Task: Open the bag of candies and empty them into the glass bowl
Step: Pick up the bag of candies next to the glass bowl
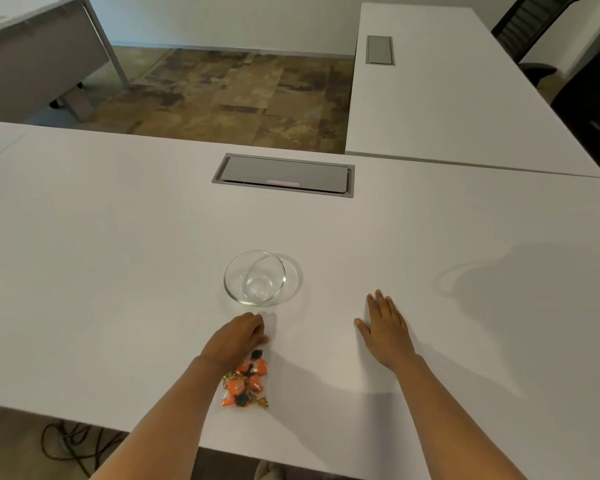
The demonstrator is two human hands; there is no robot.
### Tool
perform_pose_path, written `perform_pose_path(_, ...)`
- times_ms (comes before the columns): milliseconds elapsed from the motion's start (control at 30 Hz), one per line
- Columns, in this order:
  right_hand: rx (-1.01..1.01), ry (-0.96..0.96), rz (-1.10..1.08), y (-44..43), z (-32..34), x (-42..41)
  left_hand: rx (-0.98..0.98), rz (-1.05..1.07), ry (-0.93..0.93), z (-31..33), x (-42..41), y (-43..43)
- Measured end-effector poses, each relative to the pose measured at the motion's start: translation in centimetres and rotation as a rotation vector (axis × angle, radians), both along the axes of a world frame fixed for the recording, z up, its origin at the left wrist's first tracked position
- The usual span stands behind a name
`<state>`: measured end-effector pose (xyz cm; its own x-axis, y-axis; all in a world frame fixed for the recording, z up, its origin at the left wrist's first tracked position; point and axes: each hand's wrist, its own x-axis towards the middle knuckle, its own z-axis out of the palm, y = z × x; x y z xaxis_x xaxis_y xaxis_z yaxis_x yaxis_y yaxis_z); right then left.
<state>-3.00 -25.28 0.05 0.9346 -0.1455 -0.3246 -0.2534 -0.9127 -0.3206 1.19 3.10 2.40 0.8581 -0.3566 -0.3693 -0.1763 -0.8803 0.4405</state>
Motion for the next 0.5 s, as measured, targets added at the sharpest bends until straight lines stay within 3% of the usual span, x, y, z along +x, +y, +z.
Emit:
perform_pose_path(200, 0.199, -0.016, -0.086, 0.3, 1.8, 0.8, -0.207, 0.058, 0.321, 2.6, 0.5, -1.7)
perform_pose_path(500, 0.554, -0.197, -0.21, 2.4, 7.7, 4.1, -0.646, 0.209, 0.53, 9.3, 3.6, -5.3)
